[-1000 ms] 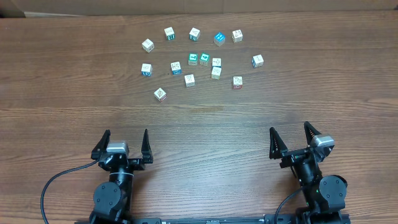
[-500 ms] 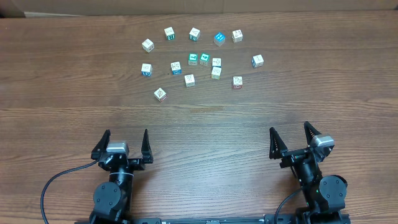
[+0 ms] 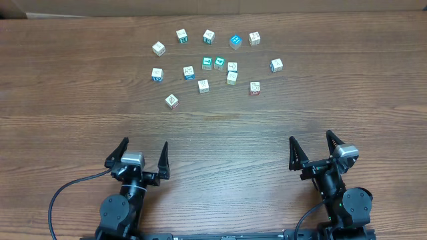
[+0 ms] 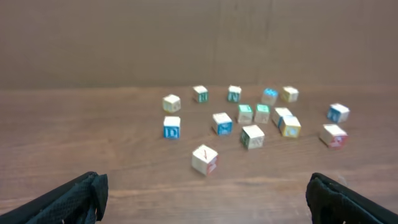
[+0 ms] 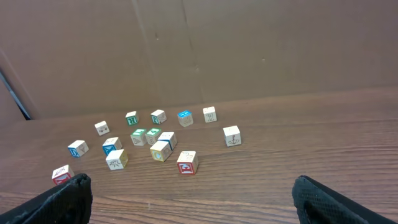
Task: Form a circle
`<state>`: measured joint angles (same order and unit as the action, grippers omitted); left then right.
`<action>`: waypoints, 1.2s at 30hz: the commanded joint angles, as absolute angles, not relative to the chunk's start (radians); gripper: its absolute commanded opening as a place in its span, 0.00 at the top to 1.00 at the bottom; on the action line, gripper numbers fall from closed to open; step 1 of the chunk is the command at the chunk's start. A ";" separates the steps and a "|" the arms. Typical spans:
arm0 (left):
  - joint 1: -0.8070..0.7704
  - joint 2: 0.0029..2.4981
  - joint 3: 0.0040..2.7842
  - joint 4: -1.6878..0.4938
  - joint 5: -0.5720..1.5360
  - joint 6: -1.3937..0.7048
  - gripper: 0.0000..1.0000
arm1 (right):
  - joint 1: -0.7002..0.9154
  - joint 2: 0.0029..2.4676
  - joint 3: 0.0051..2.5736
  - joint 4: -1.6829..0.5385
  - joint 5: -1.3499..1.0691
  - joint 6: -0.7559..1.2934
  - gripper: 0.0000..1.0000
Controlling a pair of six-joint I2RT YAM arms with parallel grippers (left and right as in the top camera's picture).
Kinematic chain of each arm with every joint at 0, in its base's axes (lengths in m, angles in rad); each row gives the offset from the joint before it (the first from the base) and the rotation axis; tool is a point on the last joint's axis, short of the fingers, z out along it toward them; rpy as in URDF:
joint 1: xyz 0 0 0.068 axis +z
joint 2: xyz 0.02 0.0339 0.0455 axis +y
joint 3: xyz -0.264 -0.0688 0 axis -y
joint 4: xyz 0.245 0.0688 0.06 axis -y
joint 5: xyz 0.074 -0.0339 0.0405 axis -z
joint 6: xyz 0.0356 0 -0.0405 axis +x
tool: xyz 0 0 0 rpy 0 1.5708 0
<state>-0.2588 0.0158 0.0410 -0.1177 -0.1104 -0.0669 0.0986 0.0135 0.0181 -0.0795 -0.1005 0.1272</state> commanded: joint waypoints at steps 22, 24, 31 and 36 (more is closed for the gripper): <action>-0.249 0.587 0.974 -0.590 0.017 -0.074 0.00 | 0.097 0.003 0.008 -0.076 -0.099 0.130 0.00; -0.249 0.690 1.118 -0.665 0.018 -0.074 0.01 | 0.097 0.003 0.008 -0.076 -0.099 0.129 0.00; -0.249 1.020 1.579 -0.913 0.019 -0.029 0.00 | 0.097 0.003 0.008 -0.076 -0.099 0.130 0.00; -0.249 1.304 1.943 -1.148 0.019 -0.029 0.01 | 0.097 0.003 0.008 -0.076 -0.099 0.129 0.00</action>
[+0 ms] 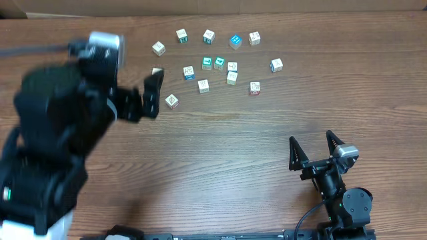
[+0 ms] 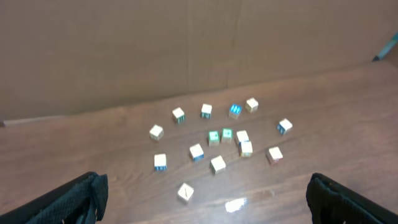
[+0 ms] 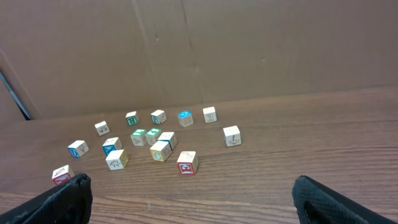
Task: Form a circle
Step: 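Move the left gripper forward over the cluster of blocks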
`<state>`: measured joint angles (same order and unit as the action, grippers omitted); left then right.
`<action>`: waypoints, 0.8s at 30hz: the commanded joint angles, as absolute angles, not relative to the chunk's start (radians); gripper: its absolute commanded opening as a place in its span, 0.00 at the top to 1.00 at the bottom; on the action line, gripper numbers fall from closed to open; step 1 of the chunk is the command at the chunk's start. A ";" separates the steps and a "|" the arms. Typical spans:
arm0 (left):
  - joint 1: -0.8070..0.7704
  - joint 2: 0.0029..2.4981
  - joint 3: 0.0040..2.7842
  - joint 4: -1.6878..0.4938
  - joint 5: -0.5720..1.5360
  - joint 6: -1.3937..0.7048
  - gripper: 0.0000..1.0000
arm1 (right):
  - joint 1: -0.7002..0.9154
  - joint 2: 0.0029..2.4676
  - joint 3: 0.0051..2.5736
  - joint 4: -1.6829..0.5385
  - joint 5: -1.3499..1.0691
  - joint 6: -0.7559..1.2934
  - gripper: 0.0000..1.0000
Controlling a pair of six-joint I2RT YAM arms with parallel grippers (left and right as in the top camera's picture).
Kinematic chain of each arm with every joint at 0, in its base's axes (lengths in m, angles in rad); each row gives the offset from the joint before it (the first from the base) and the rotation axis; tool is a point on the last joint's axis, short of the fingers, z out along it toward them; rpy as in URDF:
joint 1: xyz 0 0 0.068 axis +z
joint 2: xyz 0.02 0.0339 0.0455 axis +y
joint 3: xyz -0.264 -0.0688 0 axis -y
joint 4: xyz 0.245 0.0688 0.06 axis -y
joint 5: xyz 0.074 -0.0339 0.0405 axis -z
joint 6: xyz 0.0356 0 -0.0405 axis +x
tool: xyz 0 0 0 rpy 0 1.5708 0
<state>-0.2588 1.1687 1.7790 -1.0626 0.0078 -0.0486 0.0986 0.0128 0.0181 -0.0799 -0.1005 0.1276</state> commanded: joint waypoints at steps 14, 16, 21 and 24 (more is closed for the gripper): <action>-0.249 1.570 2.029 -1.226 0.019 -0.029 0.04 | 0.097 0.003 0.008 -0.076 -0.099 0.129 0.00; -0.245 1.591 2.029 -1.227 0.019 -0.029 0.43 | 0.097 0.003 0.008 -0.076 -0.099 0.130 0.00; -0.244 1.626 2.029 -1.234 0.019 -0.029 0.96 | 0.097 0.003 0.008 -0.076 -0.099 0.129 0.00; -0.244 1.645 2.029 -1.234 0.021 -0.030 0.96 | 0.097 0.003 0.008 -0.076 -0.099 0.129 0.00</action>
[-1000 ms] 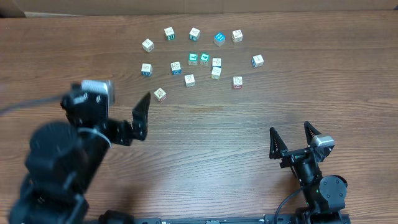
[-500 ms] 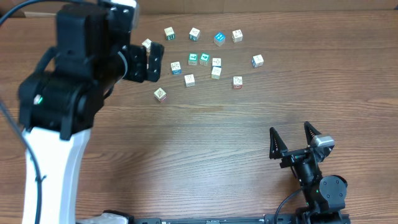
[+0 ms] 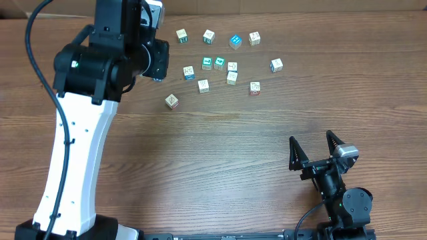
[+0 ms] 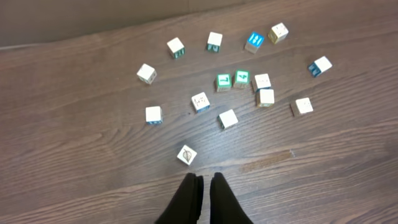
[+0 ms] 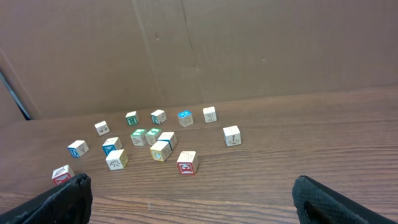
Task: Form a circle
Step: 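Move the left gripper forward over the cluster of blocks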
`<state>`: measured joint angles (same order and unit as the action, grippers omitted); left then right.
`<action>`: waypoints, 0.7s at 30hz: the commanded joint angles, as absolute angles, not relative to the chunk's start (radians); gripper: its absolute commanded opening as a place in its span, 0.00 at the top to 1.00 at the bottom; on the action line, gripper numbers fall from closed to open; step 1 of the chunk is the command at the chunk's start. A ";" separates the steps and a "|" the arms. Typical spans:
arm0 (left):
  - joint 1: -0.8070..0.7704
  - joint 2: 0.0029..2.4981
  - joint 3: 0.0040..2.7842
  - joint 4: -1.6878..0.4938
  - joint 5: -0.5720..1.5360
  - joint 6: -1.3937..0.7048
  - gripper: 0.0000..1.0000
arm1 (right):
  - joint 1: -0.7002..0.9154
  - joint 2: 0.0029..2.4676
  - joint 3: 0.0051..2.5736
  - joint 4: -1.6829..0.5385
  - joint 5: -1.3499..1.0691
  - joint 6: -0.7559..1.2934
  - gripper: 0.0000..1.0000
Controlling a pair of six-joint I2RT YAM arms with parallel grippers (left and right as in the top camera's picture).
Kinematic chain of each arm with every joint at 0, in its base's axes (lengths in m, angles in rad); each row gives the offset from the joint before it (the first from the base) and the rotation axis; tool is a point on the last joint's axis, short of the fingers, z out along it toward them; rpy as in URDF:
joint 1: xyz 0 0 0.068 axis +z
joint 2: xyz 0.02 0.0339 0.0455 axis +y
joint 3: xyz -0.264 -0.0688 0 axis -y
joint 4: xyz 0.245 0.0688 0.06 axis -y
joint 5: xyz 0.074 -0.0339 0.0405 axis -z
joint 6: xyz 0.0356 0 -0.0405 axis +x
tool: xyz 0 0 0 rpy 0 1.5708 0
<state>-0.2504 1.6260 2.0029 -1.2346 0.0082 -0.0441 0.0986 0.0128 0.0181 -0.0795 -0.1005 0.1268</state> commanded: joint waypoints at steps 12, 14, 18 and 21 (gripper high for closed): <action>-0.246 1.684 2.028 -1.258 0.020 -0.029 0.92 | 0.097 0.003 0.008 -0.076 -0.099 0.129 0.00; -0.246 1.684 2.029 -1.258 0.019 -0.029 0.80 | 0.097 0.003 0.008 -0.076 -0.099 0.129 0.00; -0.246 1.689 2.029 -1.254 0.019 -0.029 0.60 | 0.097 0.003 0.008 -0.076 -0.099 0.129 0.00; -0.246 1.694 2.029 -1.253 0.019 -0.029 0.45 | 0.097 0.003 0.008 -0.076 -0.099 0.130 0.00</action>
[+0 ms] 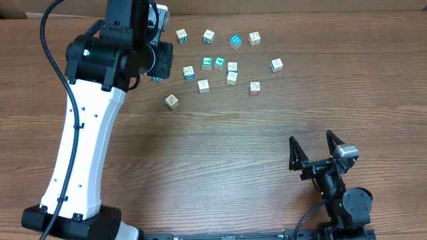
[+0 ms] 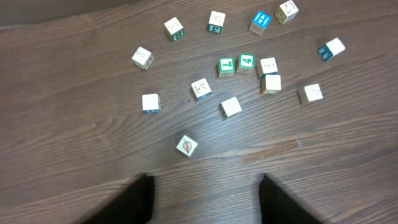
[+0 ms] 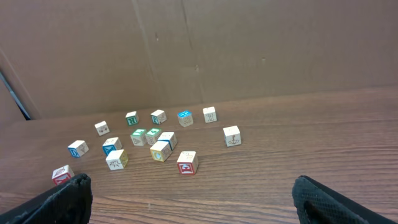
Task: Form a circle
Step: 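Move the left gripper forward over the cluster of blocks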
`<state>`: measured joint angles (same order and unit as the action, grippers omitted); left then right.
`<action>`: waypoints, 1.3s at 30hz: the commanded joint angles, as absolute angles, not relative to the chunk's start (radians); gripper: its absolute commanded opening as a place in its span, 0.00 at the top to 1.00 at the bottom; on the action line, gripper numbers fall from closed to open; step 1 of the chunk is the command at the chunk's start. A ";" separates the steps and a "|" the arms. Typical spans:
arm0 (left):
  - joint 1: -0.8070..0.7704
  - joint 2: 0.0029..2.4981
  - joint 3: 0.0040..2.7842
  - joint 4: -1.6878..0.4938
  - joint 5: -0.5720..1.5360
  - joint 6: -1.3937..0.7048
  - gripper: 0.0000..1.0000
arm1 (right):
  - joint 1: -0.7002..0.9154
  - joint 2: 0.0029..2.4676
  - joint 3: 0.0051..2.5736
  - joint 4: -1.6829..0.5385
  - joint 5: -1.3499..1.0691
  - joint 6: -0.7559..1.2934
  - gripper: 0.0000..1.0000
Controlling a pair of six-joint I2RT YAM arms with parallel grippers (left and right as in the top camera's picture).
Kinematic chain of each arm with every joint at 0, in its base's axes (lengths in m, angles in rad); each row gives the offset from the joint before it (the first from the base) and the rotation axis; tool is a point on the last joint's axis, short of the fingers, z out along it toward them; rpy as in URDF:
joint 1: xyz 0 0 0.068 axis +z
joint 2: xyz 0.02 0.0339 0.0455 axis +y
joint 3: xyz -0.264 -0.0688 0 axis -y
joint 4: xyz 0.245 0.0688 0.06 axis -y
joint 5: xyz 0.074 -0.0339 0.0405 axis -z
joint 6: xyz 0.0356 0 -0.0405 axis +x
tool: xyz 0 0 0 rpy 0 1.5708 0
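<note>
Several small wooden letter blocks lie scattered on the far part of the wooden table, among them a lone tilted block nearest the front, a blue-edged block and two green number blocks. My left arm reaches over the left side of the cluster and hides two of the blocks from overhead. My left gripper hangs open high above the table, just in front of the tilted block. My right gripper rests open at the front right, empty, far from the blocks.
A brown cardboard wall stands behind the table's far edge. The block with a red face is the one nearest the right gripper. Bare wood lies between the cluster and the front edge.
The left gripper's fingers were shut together above the table; now they stand wide apart. The left arm has shifted slightly. The blocks and the right arm have not moved.
Both arms rested open at the table's front. Then the left arm was raised over the table's left side, still open. Then it hung above the left of the cluster with fingers shut. Now it is open there. No block has moved.
</note>
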<state>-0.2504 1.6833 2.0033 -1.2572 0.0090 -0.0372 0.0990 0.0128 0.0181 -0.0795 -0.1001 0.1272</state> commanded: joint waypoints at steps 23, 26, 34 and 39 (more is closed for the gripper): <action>-0.246 1.696 2.028 -1.253 0.019 -0.029 0.01 | 0.097 0.003 0.008 -0.076 -0.099 0.129 0.00; -0.246 1.696 2.028 -1.253 0.019 -0.029 0.00 | 0.097 0.003 0.008 -0.076 -0.099 0.129 0.00; -0.247 1.696 2.028 -1.256 0.019 -0.029 0.01 | 0.097 0.003 0.008 -0.076 -0.099 0.130 0.00; -0.247 1.696 2.028 -1.218 0.019 -0.030 0.00 | 0.097 0.003 0.008 -0.076 -0.099 0.129 0.00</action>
